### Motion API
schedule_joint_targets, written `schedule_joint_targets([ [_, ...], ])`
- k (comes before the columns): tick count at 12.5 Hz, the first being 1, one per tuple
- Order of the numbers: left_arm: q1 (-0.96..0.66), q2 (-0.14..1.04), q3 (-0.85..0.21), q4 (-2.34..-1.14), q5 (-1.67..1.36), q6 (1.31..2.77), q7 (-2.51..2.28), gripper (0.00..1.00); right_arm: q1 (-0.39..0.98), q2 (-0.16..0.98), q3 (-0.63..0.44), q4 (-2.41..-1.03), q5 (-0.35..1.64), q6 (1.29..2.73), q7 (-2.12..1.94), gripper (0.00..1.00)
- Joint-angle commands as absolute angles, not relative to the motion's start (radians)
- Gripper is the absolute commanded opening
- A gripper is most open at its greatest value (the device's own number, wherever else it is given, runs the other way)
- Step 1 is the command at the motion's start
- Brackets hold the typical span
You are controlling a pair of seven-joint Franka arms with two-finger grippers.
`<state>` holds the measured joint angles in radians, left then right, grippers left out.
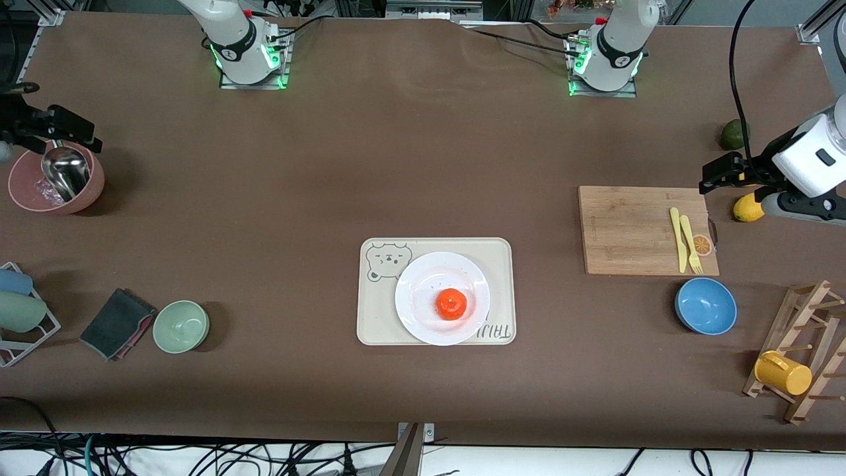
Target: Place orange and plate with both arms
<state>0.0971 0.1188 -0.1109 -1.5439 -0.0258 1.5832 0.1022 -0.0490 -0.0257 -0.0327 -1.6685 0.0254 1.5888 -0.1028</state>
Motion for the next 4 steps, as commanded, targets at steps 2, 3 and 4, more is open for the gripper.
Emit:
schedule_joint_targets([
  [2,0.103,0.104,-0.115,-1.542,-0.038,1.565,0.112,1.00,-0.020,-0.017,-0.035,-1.640,0.026,1.597,-0.095,1.00],
  [3,0.103,0.104,-0.115,-1.542,-0.038,1.565,0.112,1.00,-0.014,-0.015,-0.040,-1.641,0.025,1.589,-0.097,1.00],
  [4,0.103,0.106,-0.115,-1.542,-0.038,1.565,0.112,1.00,-0.014,-0.014,-0.041,-1.641,0.025,1.589,-0.097,1.00],
])
